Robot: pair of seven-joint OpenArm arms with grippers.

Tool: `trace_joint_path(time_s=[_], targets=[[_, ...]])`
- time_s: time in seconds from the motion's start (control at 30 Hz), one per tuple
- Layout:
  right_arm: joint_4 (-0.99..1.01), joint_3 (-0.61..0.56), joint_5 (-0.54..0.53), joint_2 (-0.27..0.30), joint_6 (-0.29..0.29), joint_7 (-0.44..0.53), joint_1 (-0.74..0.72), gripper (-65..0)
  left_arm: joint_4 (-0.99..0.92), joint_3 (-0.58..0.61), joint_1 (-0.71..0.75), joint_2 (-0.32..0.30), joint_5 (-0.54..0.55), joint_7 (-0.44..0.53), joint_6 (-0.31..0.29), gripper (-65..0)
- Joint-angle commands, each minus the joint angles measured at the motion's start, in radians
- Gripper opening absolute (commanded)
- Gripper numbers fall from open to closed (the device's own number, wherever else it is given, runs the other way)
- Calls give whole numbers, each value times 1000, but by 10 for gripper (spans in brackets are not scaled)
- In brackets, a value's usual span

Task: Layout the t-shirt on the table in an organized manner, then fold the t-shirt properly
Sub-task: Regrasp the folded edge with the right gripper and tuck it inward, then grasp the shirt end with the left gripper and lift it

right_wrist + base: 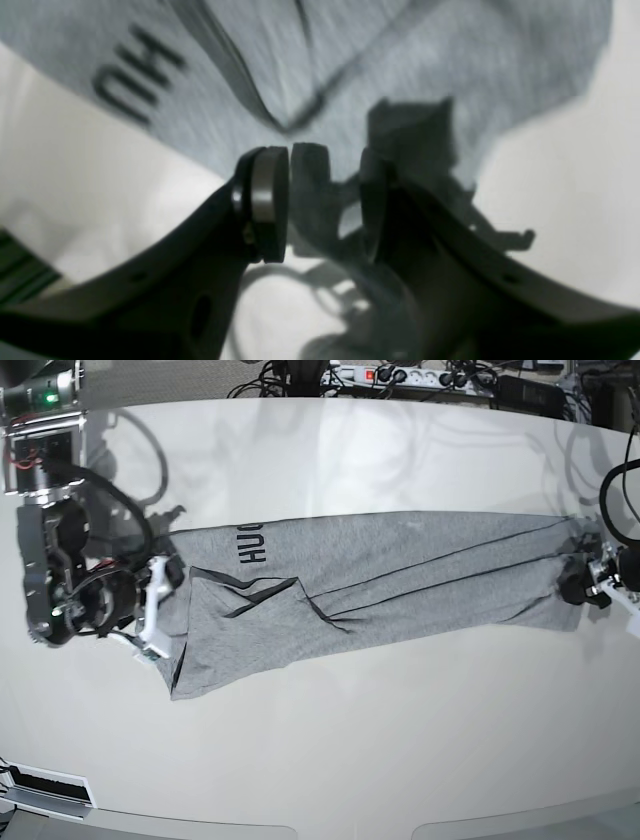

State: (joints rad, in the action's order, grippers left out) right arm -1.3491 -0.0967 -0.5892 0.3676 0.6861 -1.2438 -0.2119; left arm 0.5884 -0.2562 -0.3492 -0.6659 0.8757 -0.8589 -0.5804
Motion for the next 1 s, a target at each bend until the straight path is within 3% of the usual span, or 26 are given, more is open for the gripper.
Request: trace_joint_path(time_s=[0.0,0.17,0.27,0.3,0.4,0.53,0.63,0.83,0.97], targets=[[-33,5,-61,25,-2,8,-32,-396,13,-6,-23,-37,13,18,-4,-319],[-133,5,-368,98,-2,47,-35,-418,13,-34,-22,-92,83,20,-4,-319],[-146,5,-461,70,12,80,-35,-575,13,-113,-22,-121,131,16,-5,-319],[-144,5,-446,48,12,82,-34,-646,13,-153,-22,-127,132,11,-5,-318],[-110,5,-296,-35,12,145,-29,-650,13,-272,-13,-138,132,-16,-29,-318],[-15,5,56,-125,12,389,-29,-650,13,-319,32,-137,132,-15,-37,-318],[82,5,207,-159,12,514,-29,-650,13,-319,84,-131,131,17,-55,-318],[255,5,233,-173,12,533,-29,-650,13,-319,171,-111,44,202,-64,-318],[285,5,273,-172,2,533,-24,-650,13,-319,174,-65,-39,259,-64,-318]])
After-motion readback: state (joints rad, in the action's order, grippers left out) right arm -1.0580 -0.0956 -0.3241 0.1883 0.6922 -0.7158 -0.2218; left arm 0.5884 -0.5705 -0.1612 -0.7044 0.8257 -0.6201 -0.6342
